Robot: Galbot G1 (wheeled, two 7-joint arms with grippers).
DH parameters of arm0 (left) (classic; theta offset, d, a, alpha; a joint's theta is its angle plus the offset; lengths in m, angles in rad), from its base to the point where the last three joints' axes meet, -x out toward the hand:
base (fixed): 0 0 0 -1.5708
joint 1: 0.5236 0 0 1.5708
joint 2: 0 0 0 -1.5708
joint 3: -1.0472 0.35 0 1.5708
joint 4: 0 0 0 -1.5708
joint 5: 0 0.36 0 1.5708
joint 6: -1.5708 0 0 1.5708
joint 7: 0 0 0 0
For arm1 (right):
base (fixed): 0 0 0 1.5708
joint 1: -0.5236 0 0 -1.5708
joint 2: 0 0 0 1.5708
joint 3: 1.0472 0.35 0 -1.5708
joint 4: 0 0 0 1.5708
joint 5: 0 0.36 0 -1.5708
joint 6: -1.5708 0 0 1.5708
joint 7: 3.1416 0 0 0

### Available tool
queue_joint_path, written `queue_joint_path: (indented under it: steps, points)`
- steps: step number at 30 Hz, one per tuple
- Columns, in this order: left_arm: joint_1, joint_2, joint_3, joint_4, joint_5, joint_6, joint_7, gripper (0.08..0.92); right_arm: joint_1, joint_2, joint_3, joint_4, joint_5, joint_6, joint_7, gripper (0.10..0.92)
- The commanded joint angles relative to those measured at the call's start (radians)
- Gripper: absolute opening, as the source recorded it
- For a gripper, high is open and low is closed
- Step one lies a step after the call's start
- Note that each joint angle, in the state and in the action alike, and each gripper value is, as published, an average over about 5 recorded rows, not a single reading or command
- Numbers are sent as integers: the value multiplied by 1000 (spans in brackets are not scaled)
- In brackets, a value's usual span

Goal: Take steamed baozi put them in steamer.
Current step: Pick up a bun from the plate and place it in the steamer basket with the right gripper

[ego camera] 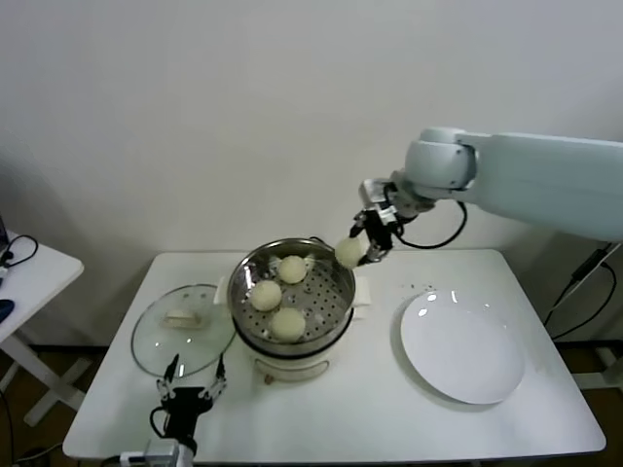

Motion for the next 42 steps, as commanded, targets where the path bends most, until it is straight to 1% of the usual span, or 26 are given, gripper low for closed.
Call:
queue_joint_path:
  steps: [1, 17, 28, 31, 35, 38, 42]
  points:
    - [-1, 4, -2, 3, 0, -1, 1, 823, -180, 94, 72, -31, 8, -94, 78, 585]
    - [-2, 1, -2, 7, 2, -2, 1, 823, -336, 100, 112, -111, -45, -133, 116, 585]
    - [1, 0, -7, 1, 1, -4, 0, 823, -366, 118, 128, -141, -61, -136, 128, 595]
    - [1, 0, -7, 0, 1, -3, 0, 823, -371, 124, 136, -156, -63, -131, 138, 638]
    - [1, 0, -7, -2, 1, -3, 0, 823, -367, 124, 147, -162, -58, -128, 143, 748]
    - [2, 0, -9, -5, 1, -3, 1, 823, -347, 112, 150, -154, -50, -125, 143, 805]
    - [3, 0, -10, -8, 1, -2, 1, 823, -282, 80, 145, -124, 5, -116, 128, 821]
